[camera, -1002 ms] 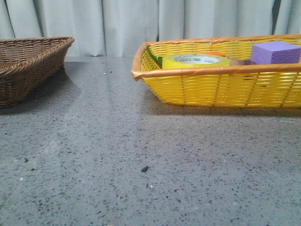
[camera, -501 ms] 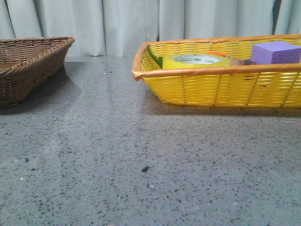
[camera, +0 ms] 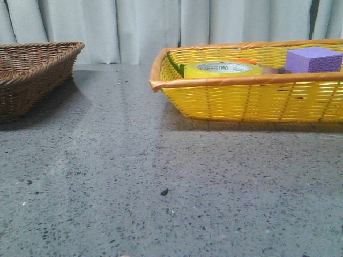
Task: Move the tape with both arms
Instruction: 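Lower the right gripper into the yellow basket and grasp the yellow tape roll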
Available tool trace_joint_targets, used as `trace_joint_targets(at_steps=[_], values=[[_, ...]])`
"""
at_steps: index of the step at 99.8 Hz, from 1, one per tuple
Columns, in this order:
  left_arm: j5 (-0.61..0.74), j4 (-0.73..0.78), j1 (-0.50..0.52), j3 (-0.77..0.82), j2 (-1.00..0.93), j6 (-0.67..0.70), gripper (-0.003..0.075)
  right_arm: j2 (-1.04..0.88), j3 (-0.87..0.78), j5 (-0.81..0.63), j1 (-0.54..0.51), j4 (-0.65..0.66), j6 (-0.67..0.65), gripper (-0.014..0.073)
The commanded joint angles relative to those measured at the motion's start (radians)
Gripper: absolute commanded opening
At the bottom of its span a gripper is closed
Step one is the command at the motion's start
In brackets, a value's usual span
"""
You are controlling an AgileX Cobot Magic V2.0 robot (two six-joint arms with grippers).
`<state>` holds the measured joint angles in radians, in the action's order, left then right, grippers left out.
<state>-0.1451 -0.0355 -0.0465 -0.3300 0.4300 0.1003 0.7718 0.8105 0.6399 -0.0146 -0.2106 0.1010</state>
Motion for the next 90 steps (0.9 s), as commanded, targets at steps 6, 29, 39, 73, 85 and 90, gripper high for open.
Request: trace_joint_targets(at_steps=[6, 29, 39, 73, 85, 90], values=[[0.075, -0.001, -0.008, -0.037, 0.010, 0.010, -0.0021, 0.129, 0.155, 0.010, 0.095, 0.003, 0.024, 0.0307], [0.075, -0.001, -0.008, -0.037, 0.010, 0.010, -0.0021, 0.382, 0.378, 0.135, 0.258, 0.011, 0.031, 0.0317], [0.075, -0.001, -0.008, -0.037, 0.010, 0.010, -0.0021, 0.483, 0.467, 0.179, 0.307, 0.022, 0.034, 0.0342], [0.074, -0.001, -0.008, -0.037, 0.010, 0.010, -0.0021, 0.780, 0.706, 0.250, 0.421, 0.089, 0.043, 0.0393], [0.074, -0.001, -0.008, -0.037, 0.010, 0.010, -0.0021, 0.861, 0.767, 0.275, 0.423, 0.107, 0.043, 0.0393], [0.074, -0.001, -0.008, -0.037, 0.010, 0.010, -0.0021, 0.889, 0.788, 0.284, 0.423, 0.107, 0.043, 0.0393]])
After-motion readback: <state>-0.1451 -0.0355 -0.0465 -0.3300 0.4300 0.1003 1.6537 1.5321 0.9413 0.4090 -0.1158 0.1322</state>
